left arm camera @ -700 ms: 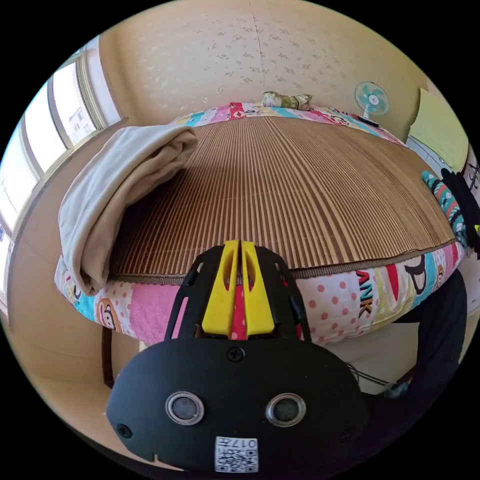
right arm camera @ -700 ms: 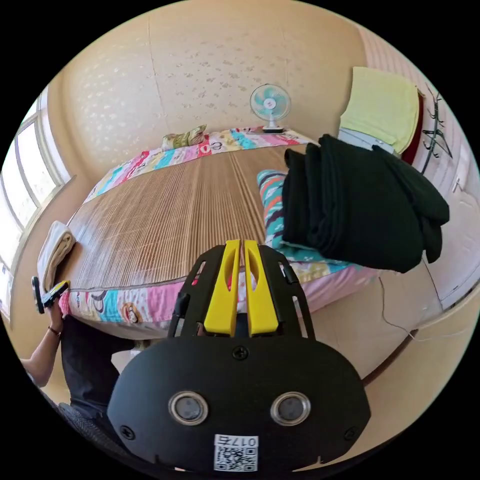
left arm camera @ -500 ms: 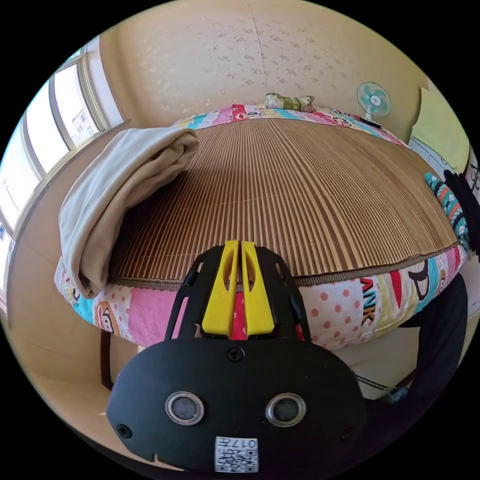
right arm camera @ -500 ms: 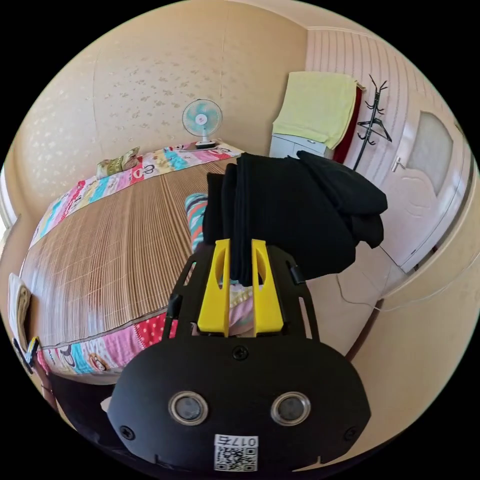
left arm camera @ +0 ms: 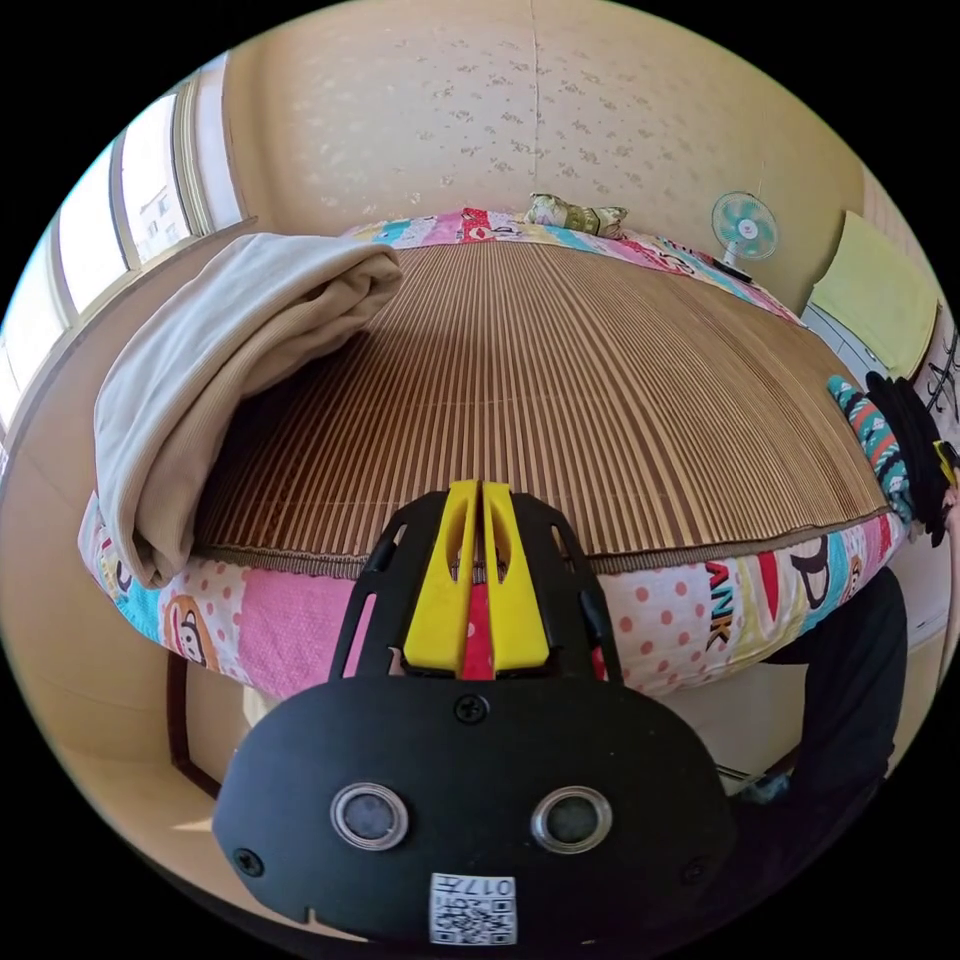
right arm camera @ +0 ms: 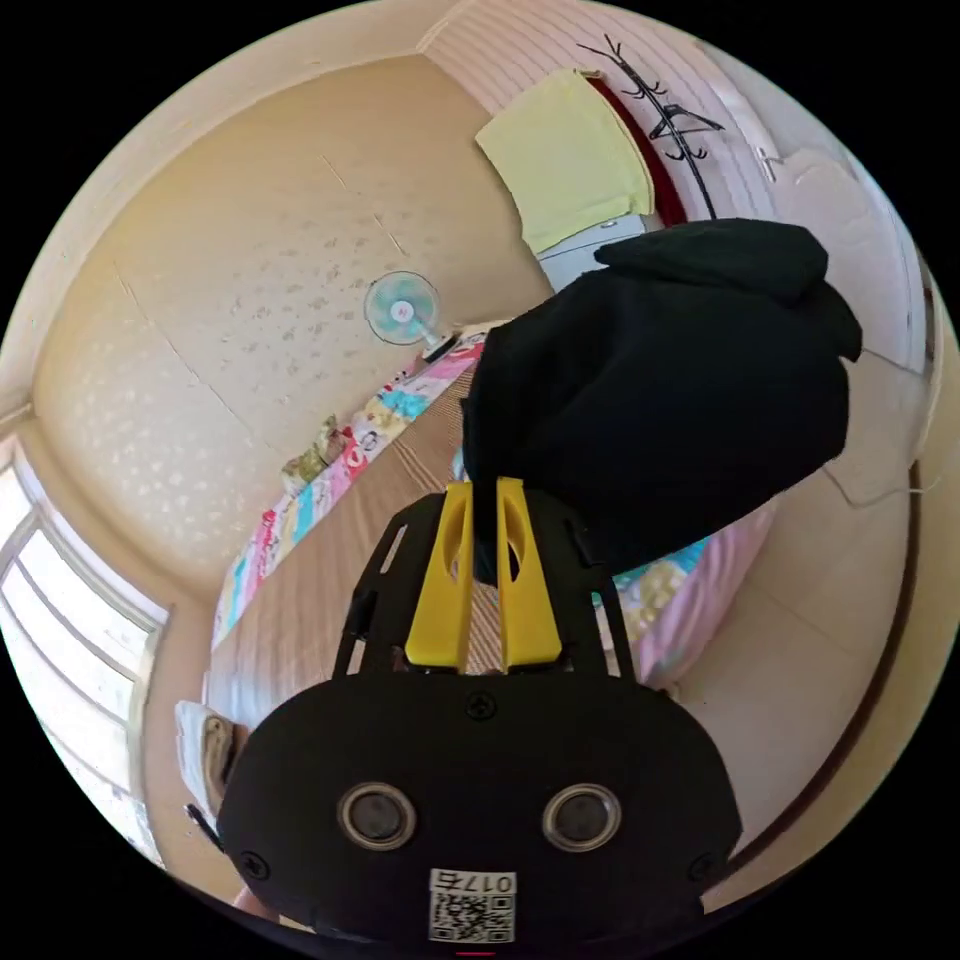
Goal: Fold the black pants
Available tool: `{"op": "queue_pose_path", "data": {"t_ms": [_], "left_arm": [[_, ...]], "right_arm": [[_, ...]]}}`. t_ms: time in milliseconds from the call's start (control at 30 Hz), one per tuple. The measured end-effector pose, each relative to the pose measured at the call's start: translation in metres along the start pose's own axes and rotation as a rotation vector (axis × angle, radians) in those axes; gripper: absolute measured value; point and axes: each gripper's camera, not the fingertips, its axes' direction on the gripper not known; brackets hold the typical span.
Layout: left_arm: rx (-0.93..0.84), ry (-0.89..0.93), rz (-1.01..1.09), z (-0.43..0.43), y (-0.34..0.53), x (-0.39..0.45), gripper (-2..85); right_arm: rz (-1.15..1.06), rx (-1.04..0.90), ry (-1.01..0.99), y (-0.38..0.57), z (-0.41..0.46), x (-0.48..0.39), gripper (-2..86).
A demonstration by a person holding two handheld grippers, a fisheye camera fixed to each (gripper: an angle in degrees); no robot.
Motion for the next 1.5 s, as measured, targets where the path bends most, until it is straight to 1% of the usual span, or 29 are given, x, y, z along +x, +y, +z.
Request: {"op": "queue_pose_path", "data": {"t_ms": [100,167,233,367,433,500,533,600,700,767,833,900,967,1033,1133,1200,1233,1333,1400,1433,1500], "left_arm": [[0.001,0.021,-0.012,0.005,-0.001,-0.017,-1.0],[0.001,0.029,-0.019,0.007,-0.001,-0.026,-1.0],[0.002,0.036,-0.026,0.011,-0.003,-0.037,-1.0],[0.001,0.038,-0.03,0.016,-0.006,-0.05,-1.0],[0.001,0.03,-0.026,0.019,-0.008,-0.057,-1.0],[0.0,0.024,-0.022,0.022,-0.011,-0.061,-1.0],[0.0,0.022,-0.02,0.023,-0.012,-0.064,-1.0],[0.0,0.025,-0.02,0.026,-0.015,-0.07,-1.0],[0.0,0.036,-0.02,0.03,-0.019,-0.08,-1.0],[0.0,0.038,-0.021,0.032,-0.022,-0.084,-1.0],[0.001,0.037,-0.022,0.036,-0.026,-0.089,-1.0],[0.002,0.034,-0.023,0.038,-0.029,-0.091,-1.1],[0.002,0.031,-0.022,0.041,-0.032,-0.093,-1.1],[0.002,0.029,-0.022,0.044,-0.037,-0.096,-1.1],[0.003,0.032,-0.026,0.049,-0.042,-0.099,-1.1],[0.004,0.031,-0.027,0.051,-0.046,-0.1,-1.0],[0.004,0.03,-0.027,0.053,-0.048,-0.101,-1.0],[0.005,0.027,-0.024,0.058,-0.054,-0.101,-1.0],[0.006,0.028,-0.024,0.06,-0.058,-0.101,-1.0],[0.006,0.029,-0.025,0.062,-0.061,-0.101,-1.0],[0.007,0.032,-0.029,0.065,-0.064,-0.101,-1.0]], "right_arm": [[-0.034,-0.056,-0.169,0.023,0.021,-0.04,3.8],[-0.066,-0.11,-0.223,0.045,0.037,-0.066,3.6],[-0.1,-0.159,-0.24,0.073,0.053,-0.089,3.5],[-0.184,-0.341,-0.257,0.146,0.094,-0.12,3.3],[-0.266,-0.446,-0.212,0.182,0.112,-0.133,3.1],[-0.409,-0.566,-0.203,0.229,0.128,-0.146,2.9],[-0.44,-0.578,-0.209,0.237,0.128,-0.148,2.8],[-0.562,-0.569,-0.189,0.253,0.115,-0.158,2.6],[-0.678,-0.547,-0.148,0.245,0.091,-0.166,2.5],[-0.686,-0.474,-0.146,0.229,0.071,-0.161,2.7],[-0.606,-0.383,-0.136,0.202,0.052,-0.146,3.4],[-0.475,-0.238,-0.08,0.167,0.033,-0.115,5.6],[-0.355,-0.178,-0.013,0.146,0.032,-0.088,8.3],[-0.28,-0.204,-0.014,0.132,0.044,-0.068,10.7],[-0.228,-0.277,-0.134,0.115,0.083,-0.057,10.6],[-0.246,-0.296,-0.26,0.093,0.11,-0.083,6.9],[-0.268,-0.293,-0.274,0.088,0.114,-0.095,6.2],[-0.407,-0.284,-0.314,0.077,0.128,-0.174,4.0],[-0.59,-0.326,-0.432,0.096,0.135,-0.241,3.4],[-0.63,-0.344,-0.471,0.104,0.137,-0.256,3.3],[-0.74,-0.452,-0.605,0.147,0.151,-0.3,3.0]]}}
